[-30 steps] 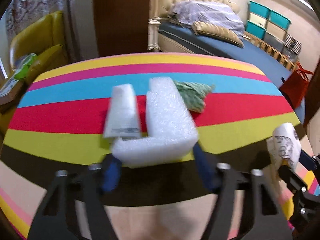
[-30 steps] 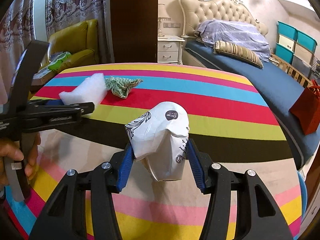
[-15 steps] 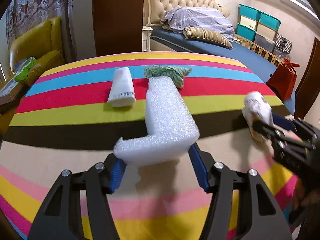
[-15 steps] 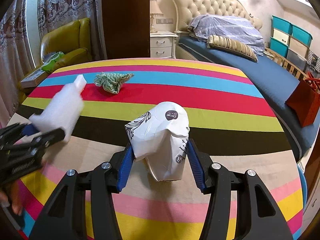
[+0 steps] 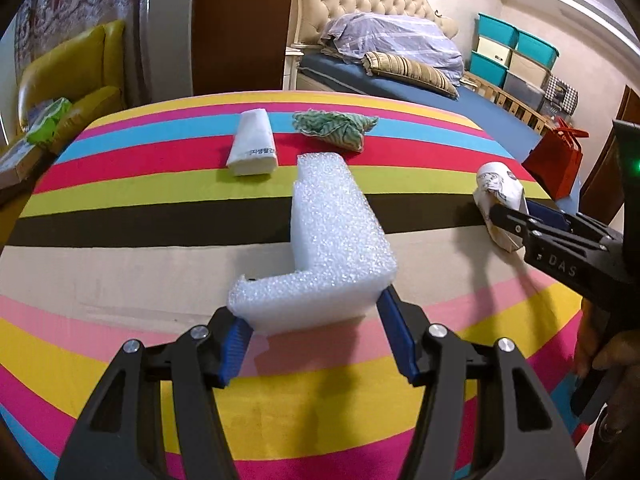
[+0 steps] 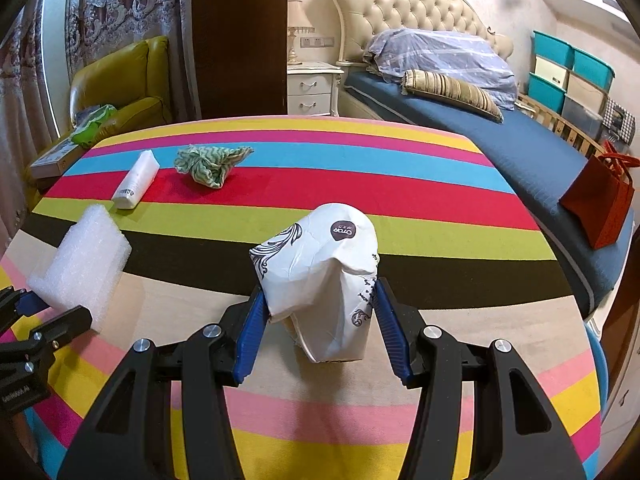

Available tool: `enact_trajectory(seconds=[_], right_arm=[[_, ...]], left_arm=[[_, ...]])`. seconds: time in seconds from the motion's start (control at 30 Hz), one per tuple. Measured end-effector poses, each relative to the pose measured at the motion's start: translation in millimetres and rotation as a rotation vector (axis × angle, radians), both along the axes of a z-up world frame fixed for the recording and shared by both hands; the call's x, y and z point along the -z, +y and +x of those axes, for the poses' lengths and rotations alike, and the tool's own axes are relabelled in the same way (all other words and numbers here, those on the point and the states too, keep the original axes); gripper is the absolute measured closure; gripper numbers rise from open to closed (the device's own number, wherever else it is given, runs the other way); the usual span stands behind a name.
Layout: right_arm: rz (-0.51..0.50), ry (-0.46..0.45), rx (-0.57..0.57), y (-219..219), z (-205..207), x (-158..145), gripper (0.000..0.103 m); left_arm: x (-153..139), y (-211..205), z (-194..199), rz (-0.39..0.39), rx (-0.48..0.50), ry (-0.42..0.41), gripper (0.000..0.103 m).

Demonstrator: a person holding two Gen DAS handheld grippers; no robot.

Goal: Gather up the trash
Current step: 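Carry the paper cup and foam block with both tools over the pink bin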

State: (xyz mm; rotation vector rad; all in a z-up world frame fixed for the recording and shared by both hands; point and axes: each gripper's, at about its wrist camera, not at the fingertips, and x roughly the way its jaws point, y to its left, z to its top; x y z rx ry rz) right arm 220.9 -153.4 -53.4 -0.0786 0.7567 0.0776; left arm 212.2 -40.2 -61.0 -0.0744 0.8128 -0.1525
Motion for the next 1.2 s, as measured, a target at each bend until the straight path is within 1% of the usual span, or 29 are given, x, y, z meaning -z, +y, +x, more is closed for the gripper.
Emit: enact_trajectory(seconds=[0.17, 0.23, 0.3, 0.37, 0.43, 0.7, 0.83, 1.03, 1.2], right_arm=[[0.001, -0.002, 0.0, 0, 0, 0, 0.052], [0.016, -0.011, 0.007, 0, -3, -1, 0.052], [0.05, 0.001, 0.006, -1, -8, 0, 0.052], [0.078, 0.002, -0.003, 1, -18, 1, 0.052], [0.085, -0.007, -0.019, 4, -28, -2, 0.052], [0.077, -0.022, -0.1, 25, -71, -5, 0.052], [0.054, -0.034, -0.149, 40, -87, -8, 0.052], [0.043, -0.047, -0.225, 66, -103, -12, 0.052], [0.032, -0.04, -0.273, 81, -112, -11, 0.052]], left_arm=[[-4, -2, 1, 0.016, -0.009, -0.018, 0.045], [-7, -4, -7, 0.045, -0.005, -0.038, 0.045], [-10, -5, -17, 0.063, 0.004, -0.059, 0.045], [-12, -4, -23, 0.078, 0.009, -0.071, 0.045], [-14, -1, -32, 0.091, 0.01, -0.084, 0.045], [-11, 16, -64, 0.095, 0.0, -0.085, 0.045], [-10, 30, -78, 0.095, -0.024, -0.088, 0.045], [-7, 52, -92, 0.092, -0.061, -0.081, 0.045], [-6, 67, -105, 0.094, -0.086, -0.082, 0.045]])
